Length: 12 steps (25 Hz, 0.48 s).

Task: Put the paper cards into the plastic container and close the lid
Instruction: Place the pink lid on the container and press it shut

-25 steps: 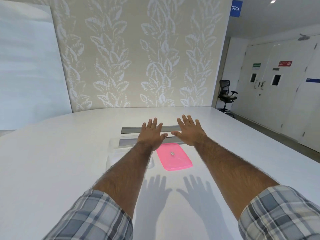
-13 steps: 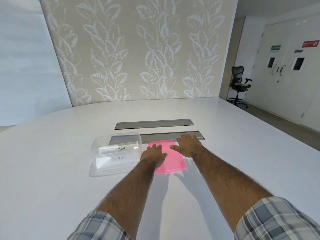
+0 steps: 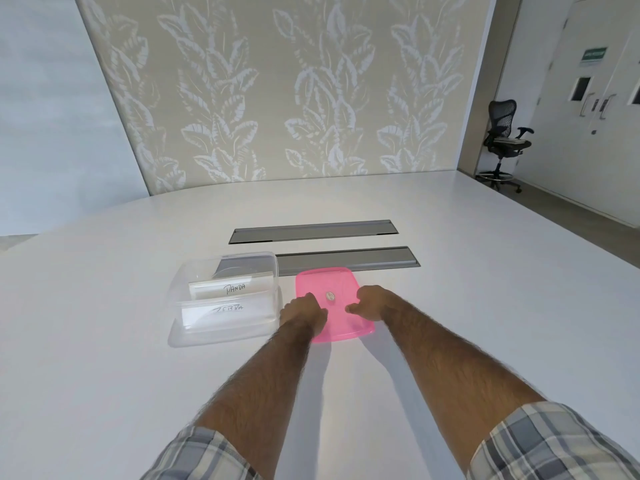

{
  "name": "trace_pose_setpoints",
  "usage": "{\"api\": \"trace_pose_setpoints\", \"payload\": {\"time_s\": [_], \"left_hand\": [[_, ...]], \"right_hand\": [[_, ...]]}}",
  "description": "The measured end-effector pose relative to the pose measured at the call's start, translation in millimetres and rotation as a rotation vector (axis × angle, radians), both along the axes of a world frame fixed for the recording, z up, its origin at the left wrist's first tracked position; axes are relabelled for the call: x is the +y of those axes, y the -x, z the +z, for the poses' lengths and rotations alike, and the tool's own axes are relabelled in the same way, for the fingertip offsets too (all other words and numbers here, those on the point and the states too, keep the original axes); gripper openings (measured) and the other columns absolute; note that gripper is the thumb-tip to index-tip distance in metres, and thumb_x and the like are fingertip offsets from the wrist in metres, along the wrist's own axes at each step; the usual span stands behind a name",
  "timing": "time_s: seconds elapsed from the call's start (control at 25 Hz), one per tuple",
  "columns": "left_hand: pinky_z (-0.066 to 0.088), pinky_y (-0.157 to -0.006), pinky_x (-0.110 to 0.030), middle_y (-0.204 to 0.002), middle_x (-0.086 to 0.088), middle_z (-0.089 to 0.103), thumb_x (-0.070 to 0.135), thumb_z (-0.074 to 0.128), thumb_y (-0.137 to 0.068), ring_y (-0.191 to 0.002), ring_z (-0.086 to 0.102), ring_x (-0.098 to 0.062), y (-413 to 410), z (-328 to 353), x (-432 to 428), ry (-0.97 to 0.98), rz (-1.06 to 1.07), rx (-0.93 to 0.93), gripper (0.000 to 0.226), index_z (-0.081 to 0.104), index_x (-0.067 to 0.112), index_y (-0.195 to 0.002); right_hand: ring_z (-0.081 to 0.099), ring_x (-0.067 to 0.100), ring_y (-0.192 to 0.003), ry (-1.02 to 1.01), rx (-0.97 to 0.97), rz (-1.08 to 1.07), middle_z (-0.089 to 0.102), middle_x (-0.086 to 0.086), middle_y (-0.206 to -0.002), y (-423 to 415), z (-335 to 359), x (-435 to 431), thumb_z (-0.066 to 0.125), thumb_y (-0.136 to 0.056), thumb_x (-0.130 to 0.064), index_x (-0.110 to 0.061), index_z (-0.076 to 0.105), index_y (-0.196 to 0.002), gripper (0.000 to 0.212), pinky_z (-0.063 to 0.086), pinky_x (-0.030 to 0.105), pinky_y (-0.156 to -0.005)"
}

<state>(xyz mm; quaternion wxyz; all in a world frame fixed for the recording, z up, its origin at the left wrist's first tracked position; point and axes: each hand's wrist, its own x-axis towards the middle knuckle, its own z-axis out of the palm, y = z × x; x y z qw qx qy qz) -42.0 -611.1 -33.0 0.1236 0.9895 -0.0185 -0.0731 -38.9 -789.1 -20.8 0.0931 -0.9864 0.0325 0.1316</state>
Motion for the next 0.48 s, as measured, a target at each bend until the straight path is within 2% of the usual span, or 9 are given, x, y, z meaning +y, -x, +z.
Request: {"api": "trace_pose_setpoints", "payload": {"time_s": [0.12, 0.24, 0.32, 0.36, 0.48], "left_hand": [[0.044, -0.095, -0.040, -0.129, -0.010, 0.062, 0.042, 0.046, -0.098, -0.117, 0.059, -0.032, 0.0, -2.8, -2.7, -0.041, 0.007, -0.015, 0.044, 0.051, 0.013, -0.130], [0.043, -0.097, -0.041, -0.131, -0.011, 0.059, 0.042, 0.048, -0.097, -0.121, 0.055, -0.033, -1.4, -2.2, -4.9, -0.020, 0.005, -0.014, 0.046, 0.048, 0.012, -0.132], [0.046, -0.095, -0.041, -0.130, -0.012, 0.060, 0.039, 0.051, -0.096, -0.120, 0.056, -0.033, -5.8, -3.2, -5.2, 0.050, 0.020, 0.009, 0.046, 0.047, 0.012, -0.133], [0.048, -0.094, -0.041, -0.131, -0.012, 0.060, 0.035, 0.053, -0.095, -0.120, 0.057, -0.033, -8.7, -3.0, -4.7, 0.111, 0.033, 0.022, 0.046, 0.047, 0.012, -0.134], [0.046, -0.103, -0.035, -0.143, -0.011, 0.054, 0.017, 0.058, -0.093, -0.129, 0.053, -0.031, -15.0, 0.4, -2.4, 0.300, 0.048, 0.041, 0.053, 0.044, 0.009, -0.144]], "right_hand": [[0.058, 0.027, -0.116, -0.104, -0.020, -0.059, 0.060, 0.009, -0.130, -7.5, -6.1, -2.4, 0.054, -0.093, -0.054, -0.009, 0.057, -0.130, 0.058, 0.048, 0.037, -0.097], [0.061, 0.027, -0.099, -0.211, -0.040, -0.120, 0.063, 0.010, -0.110, -14.9, -8.1, -4.0, 0.057, -0.093, -0.052, -0.009, 0.062, -0.106, 0.046, 0.044, 0.030, -0.078], [0.057, 0.025, -0.088, -0.308, -0.057, -0.185, 0.059, 0.008, -0.099, -16.2, -7.2, -4.8, 0.060, -0.092, -0.050, -0.010, 0.059, -0.092, 0.040, 0.041, 0.029, -0.071], [0.055, 0.024, -0.086, -0.366, -0.069, -0.222, 0.058, 0.007, -0.096, -16.8, -6.7, -5.3, 0.062, -0.092, -0.048, -0.010, 0.058, -0.090, 0.038, 0.041, 0.029, -0.070], [0.057, 0.025, -0.086, -0.494, -0.107, -0.320, 0.059, 0.008, -0.097, -16.5, -4.2, -7.7, 0.062, -0.091, -0.033, -0.001, 0.063, -0.107, 0.035, 0.043, 0.029, -0.069]]}}
